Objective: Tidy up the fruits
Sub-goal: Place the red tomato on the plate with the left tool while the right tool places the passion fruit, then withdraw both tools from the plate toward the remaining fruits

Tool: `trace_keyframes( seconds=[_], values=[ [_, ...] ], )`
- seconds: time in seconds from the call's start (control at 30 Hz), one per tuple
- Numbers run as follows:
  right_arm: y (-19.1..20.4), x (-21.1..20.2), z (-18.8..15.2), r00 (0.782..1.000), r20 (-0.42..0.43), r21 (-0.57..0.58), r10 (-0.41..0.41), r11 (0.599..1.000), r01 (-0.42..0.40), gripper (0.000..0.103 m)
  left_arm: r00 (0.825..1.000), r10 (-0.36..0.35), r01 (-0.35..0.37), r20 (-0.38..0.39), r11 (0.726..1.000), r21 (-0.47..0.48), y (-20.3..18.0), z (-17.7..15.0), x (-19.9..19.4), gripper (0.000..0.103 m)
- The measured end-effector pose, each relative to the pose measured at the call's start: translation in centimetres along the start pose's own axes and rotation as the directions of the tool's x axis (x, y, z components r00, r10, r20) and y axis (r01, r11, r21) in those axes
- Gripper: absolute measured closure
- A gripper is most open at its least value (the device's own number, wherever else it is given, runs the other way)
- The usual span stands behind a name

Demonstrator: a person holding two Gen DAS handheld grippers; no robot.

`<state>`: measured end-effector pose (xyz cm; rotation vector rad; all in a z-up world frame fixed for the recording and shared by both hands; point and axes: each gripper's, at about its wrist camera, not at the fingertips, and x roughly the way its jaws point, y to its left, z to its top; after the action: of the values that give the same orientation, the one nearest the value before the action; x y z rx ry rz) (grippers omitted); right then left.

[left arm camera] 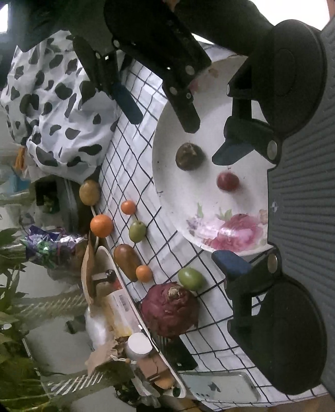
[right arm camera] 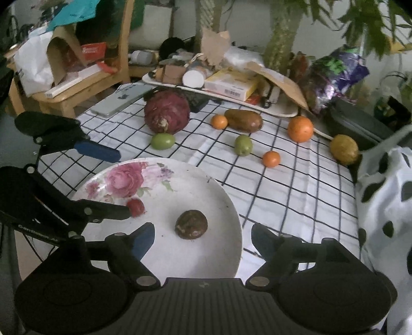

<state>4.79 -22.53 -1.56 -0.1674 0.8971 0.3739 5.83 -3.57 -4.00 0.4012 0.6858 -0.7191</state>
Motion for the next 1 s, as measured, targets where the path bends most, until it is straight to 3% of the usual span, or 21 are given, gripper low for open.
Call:
trace_keyframes(
  seconds=[0.3,1.0],
  values=[
    [0.2,-2.7,-1.8,0.998,0.027,0.096,-0.053,0.994,0.051,0.0,1.0,0.013,-0.013,0.002,0.999,-0.05,-0.9,-1.1,-2.6,0.023],
    [2.1,-3.4,-3.8,0.991,-0.048,0.149,-0.127,0.98,0.132,0.0,0.993,0.119,-0.12,-0.013,0.981,-0.151,-1.8,-2.1,-5.0,0.023]
  ],
)
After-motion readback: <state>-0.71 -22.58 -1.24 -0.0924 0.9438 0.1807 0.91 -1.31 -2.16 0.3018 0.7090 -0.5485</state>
